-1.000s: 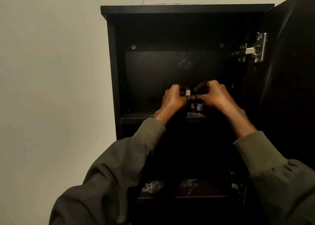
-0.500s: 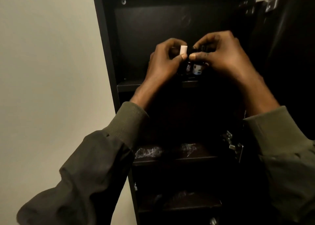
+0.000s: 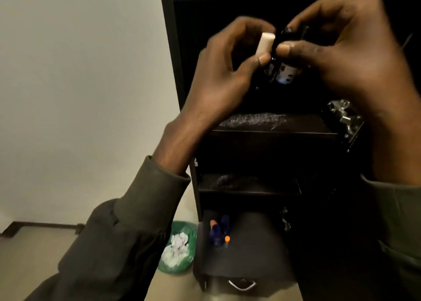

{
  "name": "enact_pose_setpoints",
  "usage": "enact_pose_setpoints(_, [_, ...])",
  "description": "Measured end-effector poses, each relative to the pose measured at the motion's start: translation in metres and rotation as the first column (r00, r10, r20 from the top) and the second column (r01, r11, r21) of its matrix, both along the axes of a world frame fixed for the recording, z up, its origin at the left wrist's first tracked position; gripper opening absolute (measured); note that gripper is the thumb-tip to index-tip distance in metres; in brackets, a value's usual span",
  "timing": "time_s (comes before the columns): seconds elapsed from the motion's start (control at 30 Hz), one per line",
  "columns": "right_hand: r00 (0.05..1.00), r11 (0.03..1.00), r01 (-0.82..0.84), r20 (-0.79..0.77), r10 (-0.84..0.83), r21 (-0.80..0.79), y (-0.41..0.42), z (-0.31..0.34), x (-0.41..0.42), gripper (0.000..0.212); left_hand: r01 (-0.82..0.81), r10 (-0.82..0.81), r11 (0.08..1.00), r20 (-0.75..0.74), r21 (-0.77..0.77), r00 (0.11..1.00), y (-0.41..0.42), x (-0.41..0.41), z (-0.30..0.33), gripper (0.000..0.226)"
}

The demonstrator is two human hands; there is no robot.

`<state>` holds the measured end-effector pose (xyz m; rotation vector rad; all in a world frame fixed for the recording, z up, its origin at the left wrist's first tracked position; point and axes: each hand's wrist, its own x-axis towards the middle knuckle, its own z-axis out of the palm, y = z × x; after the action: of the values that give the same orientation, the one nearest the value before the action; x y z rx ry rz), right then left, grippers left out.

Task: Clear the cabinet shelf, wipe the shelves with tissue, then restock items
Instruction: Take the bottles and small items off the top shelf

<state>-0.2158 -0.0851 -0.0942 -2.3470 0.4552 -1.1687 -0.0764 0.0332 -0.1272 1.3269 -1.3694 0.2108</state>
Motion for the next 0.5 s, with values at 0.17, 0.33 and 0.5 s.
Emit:
enact_pose_setpoints(0.17, [0.992,0.979,-0.080,-0.081,0.097,0.187,0.011,-0.074,0.004,0.022,-0.006,0.029,0.989,-0.156,0.148,0.987,0.018,-0.003,-0.070,0.025])
enact_pose_setpoints(0.33, [0.981,0.952,-0.088,-0.141,0.134,0.294,0.020,-0.137,0.005,0.020,0.009,0.063,0.964,-0.263,0.265,0.963,0.029,-0.011,-0.124,0.027])
enact_pose_setpoints(0.5, [0.966,0.902,-0.119,-0.163,0.202,0.414,0.026,-0.197,0.006,0.020,0.015,0.112,0.931,-0.325,0.364,0.939,0.036,-0.011,-0.179,0.026])
